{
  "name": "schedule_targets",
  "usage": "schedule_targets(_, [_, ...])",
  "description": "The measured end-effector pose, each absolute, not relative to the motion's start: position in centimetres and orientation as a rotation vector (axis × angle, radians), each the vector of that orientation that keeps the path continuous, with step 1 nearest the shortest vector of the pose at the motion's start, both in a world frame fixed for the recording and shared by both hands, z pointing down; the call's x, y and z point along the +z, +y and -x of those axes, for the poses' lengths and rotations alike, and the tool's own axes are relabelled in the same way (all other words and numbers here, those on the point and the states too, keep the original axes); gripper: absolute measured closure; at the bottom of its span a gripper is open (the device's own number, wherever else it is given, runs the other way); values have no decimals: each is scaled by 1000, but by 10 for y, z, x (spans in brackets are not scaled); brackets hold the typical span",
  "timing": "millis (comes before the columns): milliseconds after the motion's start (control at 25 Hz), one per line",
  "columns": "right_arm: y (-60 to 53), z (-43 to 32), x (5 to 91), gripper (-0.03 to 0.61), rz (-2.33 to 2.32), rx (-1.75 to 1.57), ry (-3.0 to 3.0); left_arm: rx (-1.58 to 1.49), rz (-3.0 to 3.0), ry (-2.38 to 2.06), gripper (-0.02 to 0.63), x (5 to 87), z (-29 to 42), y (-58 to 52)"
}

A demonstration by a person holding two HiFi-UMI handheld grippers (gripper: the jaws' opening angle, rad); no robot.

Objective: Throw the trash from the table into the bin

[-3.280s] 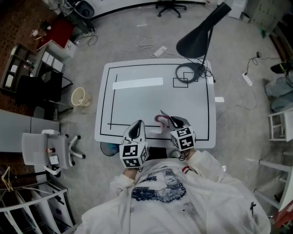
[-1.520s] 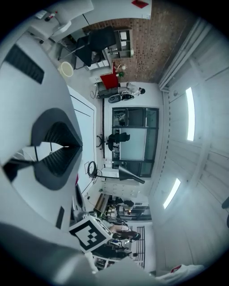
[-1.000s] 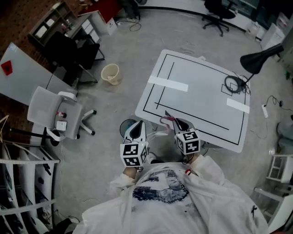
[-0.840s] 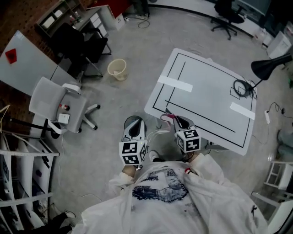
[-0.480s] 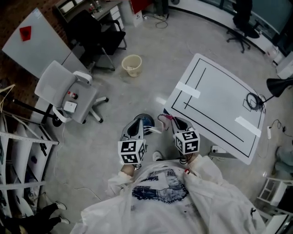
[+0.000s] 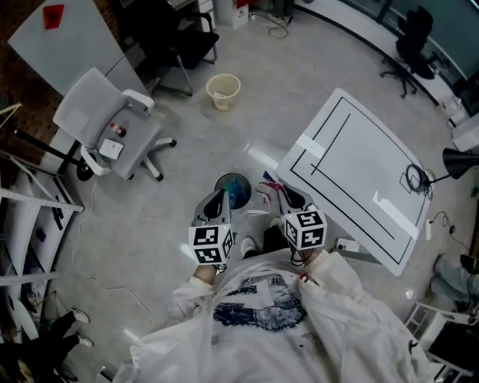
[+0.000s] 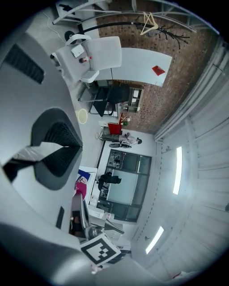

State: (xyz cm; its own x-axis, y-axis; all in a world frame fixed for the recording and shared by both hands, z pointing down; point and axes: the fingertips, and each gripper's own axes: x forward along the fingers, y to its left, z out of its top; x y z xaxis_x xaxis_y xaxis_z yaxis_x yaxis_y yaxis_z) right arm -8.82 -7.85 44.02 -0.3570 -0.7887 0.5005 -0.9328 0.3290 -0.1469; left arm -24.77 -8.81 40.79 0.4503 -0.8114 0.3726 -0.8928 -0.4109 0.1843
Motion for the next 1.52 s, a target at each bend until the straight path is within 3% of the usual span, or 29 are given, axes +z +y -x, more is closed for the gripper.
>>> schedule_targets(600, [-131, 143, 507, 539, -1341, 669, -2276, 415, -2193, -1561, 606, 487, 298, -120])
schedule_targets(1520, [-213, 192, 722, 540, -1212, 738, -2110, 496, -2069, -1536, 606, 688, 324, -191])
